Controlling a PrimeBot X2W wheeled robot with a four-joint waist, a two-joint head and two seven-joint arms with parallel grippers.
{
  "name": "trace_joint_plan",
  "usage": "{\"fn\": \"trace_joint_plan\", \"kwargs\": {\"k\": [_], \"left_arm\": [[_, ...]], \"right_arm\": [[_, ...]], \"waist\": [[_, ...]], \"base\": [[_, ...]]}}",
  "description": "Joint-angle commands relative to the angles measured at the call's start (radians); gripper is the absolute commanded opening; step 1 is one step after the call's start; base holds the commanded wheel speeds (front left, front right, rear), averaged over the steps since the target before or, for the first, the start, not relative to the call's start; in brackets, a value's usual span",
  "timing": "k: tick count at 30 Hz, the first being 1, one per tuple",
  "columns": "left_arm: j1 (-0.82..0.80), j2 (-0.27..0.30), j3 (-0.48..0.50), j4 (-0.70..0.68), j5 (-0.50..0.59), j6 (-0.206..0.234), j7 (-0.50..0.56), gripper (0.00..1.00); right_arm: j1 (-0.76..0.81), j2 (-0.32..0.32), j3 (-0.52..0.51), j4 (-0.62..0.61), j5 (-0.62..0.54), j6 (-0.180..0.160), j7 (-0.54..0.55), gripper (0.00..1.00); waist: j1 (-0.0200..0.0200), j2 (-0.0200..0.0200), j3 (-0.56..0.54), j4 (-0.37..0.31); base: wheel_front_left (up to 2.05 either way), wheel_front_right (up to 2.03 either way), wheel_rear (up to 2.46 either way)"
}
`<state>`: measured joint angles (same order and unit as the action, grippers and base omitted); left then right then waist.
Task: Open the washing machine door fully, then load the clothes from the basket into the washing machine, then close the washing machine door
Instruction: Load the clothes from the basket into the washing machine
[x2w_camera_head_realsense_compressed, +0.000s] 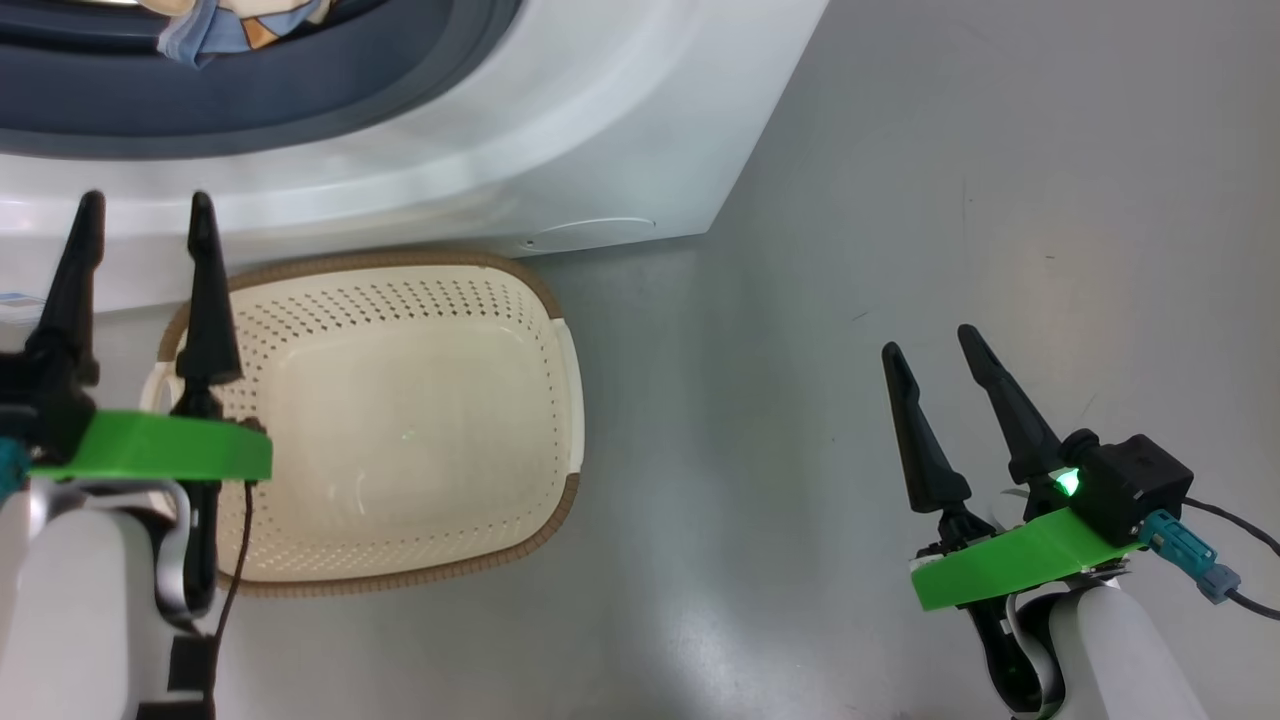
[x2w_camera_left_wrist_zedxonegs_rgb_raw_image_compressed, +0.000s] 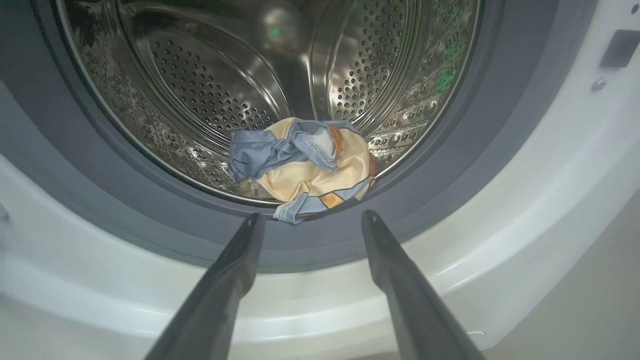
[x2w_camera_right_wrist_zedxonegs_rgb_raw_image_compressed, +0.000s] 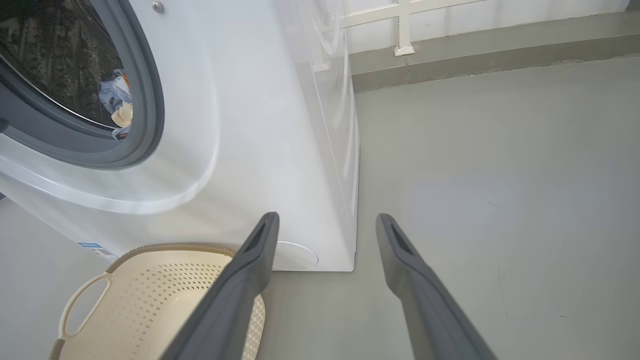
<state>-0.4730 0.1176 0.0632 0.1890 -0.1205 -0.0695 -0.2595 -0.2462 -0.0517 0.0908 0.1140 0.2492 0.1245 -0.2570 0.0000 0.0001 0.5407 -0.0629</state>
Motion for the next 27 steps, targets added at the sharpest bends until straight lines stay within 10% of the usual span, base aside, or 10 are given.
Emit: {"fn": "trace_joint_plan", "kwargs": {"k": [1,27], "left_arm": [[0.028,0.03,0.037,-0.036,0.007,0.01,-0.002,1.0],[0.26,-0.011,0.092,-0.118,0.011,0.04,-0.002,1.0]], "right_arm": [[0.017,0.001,0.028,-0.019,0.003,0.006,-0.005,1.0],[0.017,0.001,0.023,-0.02,-0.016,0.006,-0.005,1.0]], "waist": [[0.0,-0.0001,-0.001,0.0],[0.0,-0.0001,-0.001,0.007]], "base": [[0.0,0.0,0.0],[0.0,0.0,0.0]]}}
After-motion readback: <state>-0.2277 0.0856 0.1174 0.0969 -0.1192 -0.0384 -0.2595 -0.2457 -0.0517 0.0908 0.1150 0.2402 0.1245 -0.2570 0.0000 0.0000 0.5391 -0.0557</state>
